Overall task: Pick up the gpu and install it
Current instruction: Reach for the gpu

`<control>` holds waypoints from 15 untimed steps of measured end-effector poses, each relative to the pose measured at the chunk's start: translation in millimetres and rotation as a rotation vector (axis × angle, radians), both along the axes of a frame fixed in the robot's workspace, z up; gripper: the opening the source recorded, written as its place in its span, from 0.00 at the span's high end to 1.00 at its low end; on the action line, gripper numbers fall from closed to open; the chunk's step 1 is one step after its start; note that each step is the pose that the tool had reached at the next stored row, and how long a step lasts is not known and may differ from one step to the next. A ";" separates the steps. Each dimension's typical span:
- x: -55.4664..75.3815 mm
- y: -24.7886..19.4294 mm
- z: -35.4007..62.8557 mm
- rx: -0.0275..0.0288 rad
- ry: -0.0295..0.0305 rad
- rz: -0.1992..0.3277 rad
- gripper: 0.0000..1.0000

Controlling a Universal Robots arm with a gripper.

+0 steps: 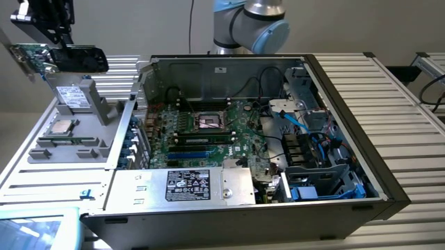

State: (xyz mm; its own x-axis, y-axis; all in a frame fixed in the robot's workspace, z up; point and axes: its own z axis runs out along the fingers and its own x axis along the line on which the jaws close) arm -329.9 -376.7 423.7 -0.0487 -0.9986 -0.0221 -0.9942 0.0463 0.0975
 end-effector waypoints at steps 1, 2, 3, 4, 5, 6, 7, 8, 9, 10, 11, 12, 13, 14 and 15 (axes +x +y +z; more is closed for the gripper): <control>2.2 -0.1 0.0 0.0000 -0.0002 0.000 0.72; 4.9 -0.2 0.0 -0.0001 -0.0004 0.001 0.72; 7.3 -0.3 0.0 0.0000 -0.0006 0.001 0.72; 9.7 -0.4 0.0 0.0000 -0.0005 0.001 0.72; 11.9 -0.5 0.2 0.0000 -0.0006 0.002 0.72; 13.7 -0.8 0.4 0.0005 -0.0006 0.002 0.72; 15.3 -1.2 1.1 0.0016 -0.0006 0.002 0.72; 16.7 -1.8 2.1 0.0040 -0.0007 0.003 0.72; 18.4 -2.4 3.4 0.0069 -0.0008 0.003 0.72; 20.4 -3.3 5.6 0.0106 -0.0008 0.003 0.72; 22.4 -4.1 7.7 0.0136 -0.0009 0.003 0.72; 24.3 -4.9 9.8 0.0161 -0.0007 0.003 0.72; 26.2 -5.6 11.1 0.0180 -0.0008 0.003 0.72; 28.5 -6.0 11.9 0.0189 -0.0010 0.003 0.72; 31.0 -6.3 12.5 0.0193 -0.0010 0.004 0.72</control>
State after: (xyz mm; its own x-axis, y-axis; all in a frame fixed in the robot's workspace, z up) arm -298.9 -383.0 436.2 -0.0449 -0.9981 -0.0414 -0.9944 0.0407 0.0973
